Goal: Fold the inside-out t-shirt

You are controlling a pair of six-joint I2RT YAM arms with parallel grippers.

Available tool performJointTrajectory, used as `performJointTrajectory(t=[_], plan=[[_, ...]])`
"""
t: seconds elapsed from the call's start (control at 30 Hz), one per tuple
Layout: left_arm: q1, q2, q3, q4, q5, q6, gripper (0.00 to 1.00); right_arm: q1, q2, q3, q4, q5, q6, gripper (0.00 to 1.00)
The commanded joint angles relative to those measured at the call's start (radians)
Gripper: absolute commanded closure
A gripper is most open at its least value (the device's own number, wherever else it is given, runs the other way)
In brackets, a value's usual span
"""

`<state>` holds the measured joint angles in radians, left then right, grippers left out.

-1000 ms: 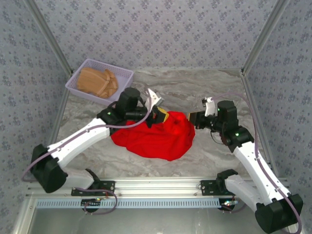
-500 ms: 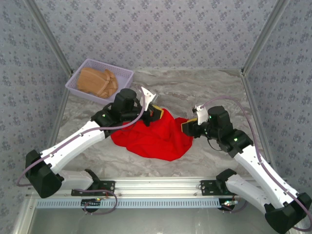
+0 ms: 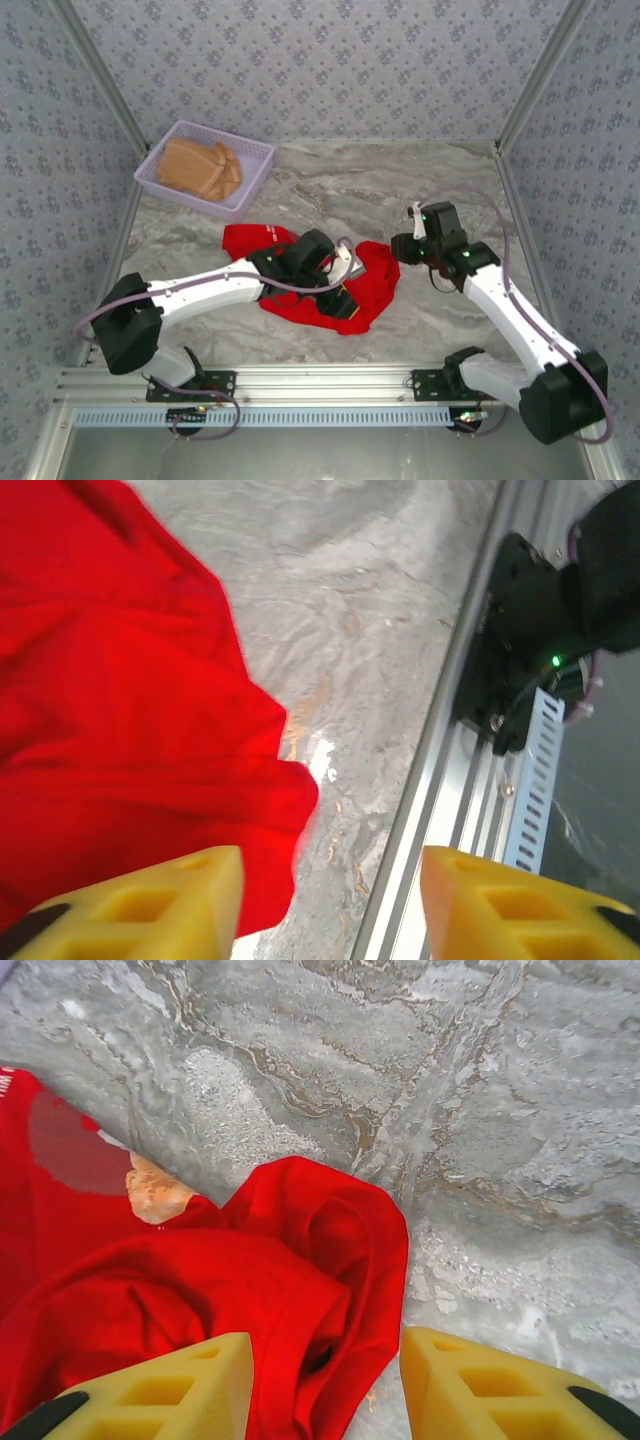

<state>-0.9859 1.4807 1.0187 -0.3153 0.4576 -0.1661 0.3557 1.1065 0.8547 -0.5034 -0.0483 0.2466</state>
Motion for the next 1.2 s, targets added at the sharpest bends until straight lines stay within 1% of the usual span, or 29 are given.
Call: performJointTrajectory(t=[0.0, 0.03, 0.07, 0.13, 0.2, 0.27, 0.3, 0.37, 0.47, 0.53, 0.6, 0.63, 0.67, 0.73, 0.77, 0.83, 0.87, 0.9, 0.93, 1.03, 1.1, 1.17], plan=[[0.098, -0.140, -0.016, 0.037, -0.067, -0.011, 0.35, 0.013, 0.119, 0.042, 0.112, -0.023, 0.045, 0.54], [0.153, -0.173, -0.051, 0.079, -0.113, -0.062, 0.31, 0.021, 0.171, 0.059, 0.127, -0.028, 0.048, 0.53], [0.200, -0.194, -0.074, 0.102, -0.166, -0.115, 0.29, 0.027, 0.216, 0.074, 0.135, -0.019, 0.044, 0.50], [0.308, -0.194, -0.090, 0.068, -0.347, -0.221, 0.29, 0.037, 0.318, 0.119, 0.128, 0.025, 0.039, 0.44], [0.388, -0.158, -0.080, 0.009, -0.449, -0.251, 0.28, 0.042, 0.398, 0.156, 0.094, 0.042, 0.035, 0.36], [0.441, -0.106, -0.075, -0.014, -0.500, -0.242, 0.27, 0.046, 0.451, 0.180, 0.044, 0.050, 0.026, 0.33], [0.464, -0.071, -0.063, -0.024, -0.514, -0.242, 0.27, 0.046, 0.466, 0.178, 0.022, 0.067, 0.026, 0.32], [0.483, 0.005, -0.035, -0.028, -0.498, -0.234, 0.25, 0.041, 0.477, 0.157, -0.008, 0.091, 0.031, 0.30], [0.484, 0.136, 0.035, -0.037, -0.432, -0.231, 0.23, 0.024, 0.491, 0.110, 0.034, 0.046, 0.074, 0.30], [0.476, 0.205, 0.056, -0.036, -0.422, -0.233, 0.22, 0.022, 0.524, 0.104, 0.058, 0.015, 0.081, 0.34], [0.475, 0.246, 0.050, -0.022, -0.419, -0.238, 0.23, 0.024, 0.552, 0.098, 0.084, -0.018, 0.090, 0.41], [0.474, 0.258, 0.043, -0.010, -0.417, -0.243, 0.26, 0.022, 0.561, 0.091, 0.107, -0.047, 0.104, 0.46], [0.475, 0.268, 0.035, 0.012, -0.412, -0.248, 0.30, 0.017, 0.573, 0.088, 0.134, -0.059, 0.109, 0.54], [0.476, 0.285, 0.038, 0.040, -0.392, -0.250, 0.43, 0.004, 0.589, 0.104, 0.153, -0.065, 0.111, 0.71], [0.475, 0.293, 0.044, 0.048, -0.378, -0.247, 0.53, -0.007, 0.591, 0.115, 0.157, -0.068, 0.105, 0.81], [0.478, 0.300, 0.059, 0.060, -0.363, -0.234, 0.75, -0.031, 0.567, 0.134, 0.168, -0.065, 0.086, 0.95], [0.480, 0.295, 0.070, 0.064, -0.355, -0.225, 0.87, -0.043, 0.537, 0.147, 0.179, -0.063, 0.070, 1.00], [0.483, 0.281, 0.085, 0.066, -0.351, -0.219, 0.96, -0.051, 0.505, 0.165, 0.187, -0.061, 0.055, 1.00], [0.486, 0.251, 0.102, 0.073, -0.349, -0.216, 1.00, -0.058, 0.461, 0.191, 0.196, -0.059, 0.034, 1.00], [0.488, 0.097, 0.146, 0.124, -0.389, -0.207, 1.00, -0.075, 0.333, 0.302, 0.215, -0.065, -0.018, 1.00], [0.490, -0.031, 0.159, 0.178, -0.432, -0.203, 1.00, -0.084, 0.259, 0.394, 0.242, -0.097, -0.029, 1.00], [0.490, -0.164, 0.156, 0.233, -0.452, -0.199, 1.00, -0.087, 0.193, 0.465, 0.262, -0.148, -0.041, 1.00]])
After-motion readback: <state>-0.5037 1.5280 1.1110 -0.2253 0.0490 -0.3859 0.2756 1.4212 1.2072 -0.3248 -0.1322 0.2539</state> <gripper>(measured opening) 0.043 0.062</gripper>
